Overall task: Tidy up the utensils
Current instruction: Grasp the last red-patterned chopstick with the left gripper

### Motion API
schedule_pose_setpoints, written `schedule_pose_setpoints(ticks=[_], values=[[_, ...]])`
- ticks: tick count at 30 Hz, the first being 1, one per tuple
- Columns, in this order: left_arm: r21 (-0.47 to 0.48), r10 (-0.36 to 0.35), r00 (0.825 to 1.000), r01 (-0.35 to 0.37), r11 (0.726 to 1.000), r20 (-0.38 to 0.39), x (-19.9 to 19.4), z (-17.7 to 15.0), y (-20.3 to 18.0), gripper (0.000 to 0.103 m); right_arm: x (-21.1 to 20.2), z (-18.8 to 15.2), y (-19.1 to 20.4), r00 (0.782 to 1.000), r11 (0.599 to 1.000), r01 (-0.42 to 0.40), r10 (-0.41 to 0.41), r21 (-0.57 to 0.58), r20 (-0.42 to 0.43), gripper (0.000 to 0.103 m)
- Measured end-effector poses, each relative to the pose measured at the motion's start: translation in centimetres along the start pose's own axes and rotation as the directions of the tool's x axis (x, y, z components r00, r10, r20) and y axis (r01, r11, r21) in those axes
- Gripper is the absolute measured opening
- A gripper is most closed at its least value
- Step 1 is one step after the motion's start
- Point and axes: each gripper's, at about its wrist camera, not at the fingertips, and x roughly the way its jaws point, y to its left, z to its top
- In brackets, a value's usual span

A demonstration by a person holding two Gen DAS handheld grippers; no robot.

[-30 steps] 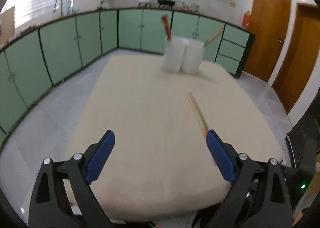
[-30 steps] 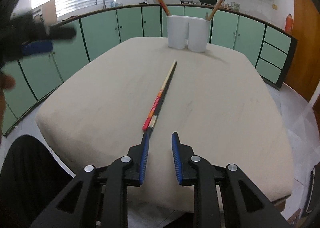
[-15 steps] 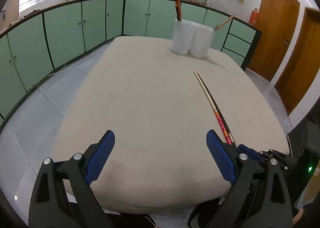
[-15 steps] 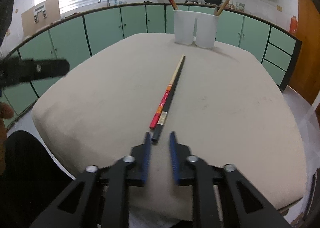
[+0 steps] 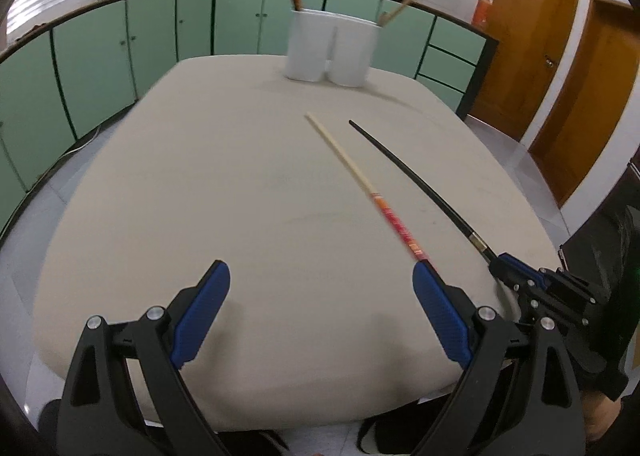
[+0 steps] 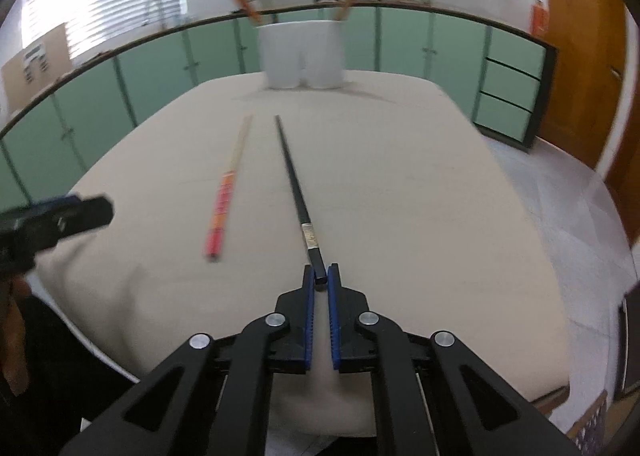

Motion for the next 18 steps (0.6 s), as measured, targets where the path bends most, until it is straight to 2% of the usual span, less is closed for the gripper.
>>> schedule_pose_setpoints(ticks=[5, 8, 12, 15, 17, 18], values=[[0.021, -0.018, 1.000, 0.019, 1.000, -0.024, 2.6, -0.1, -3.3, 0.090, -0.1, 0.2, -1.8, 1.000, 1.000, -0.014, 0.014, -0.009, -0.009, 0.007], [0.036, -0.001, 0.999, 0.003, 0.999, -0.048, 4.4, -0.3, -4.7, 0.090, -0.3, 0.0, -2.2, 1.000, 1.000, -0.022, 0.022, -0.005, -0.008, 0.007], [0.073, 0.053, 0.998, -0.051, 0.996, -0.030, 5.2, -0.3, -5.7, 0.088, -0.5, -0.3, -2.0, 1.000, 0.999, -0.030, 0.030, -0.020, -0.007, 0.007], [0.075, 0.071, 0.997, -0.071, 0.995, -0.002, 4.9, -0.6, -5.4, 0.061, -0.5, -0.2, -1.3, 0.999, 0.998, -0.037, 0.037, -0.046, -0.004, 0.007], [0.070, 0.064, 0.998, -0.064, 0.995, 0.013, 4.4, -0.7, -4.9, 0.033, -0.3, -0.1, -0.7, 0.999, 0.997, -0.042, 0.042, -0.060, -0.002, 0.007], [0.063, 0.056, 0.998, -0.057, 0.996, 0.014, 4.3, -0.6, -4.5, 0.026, -0.2, -0.1, -0.5, 0.999, 0.997, -0.045, 0.045, -0.065, -0.002, 0.007]])
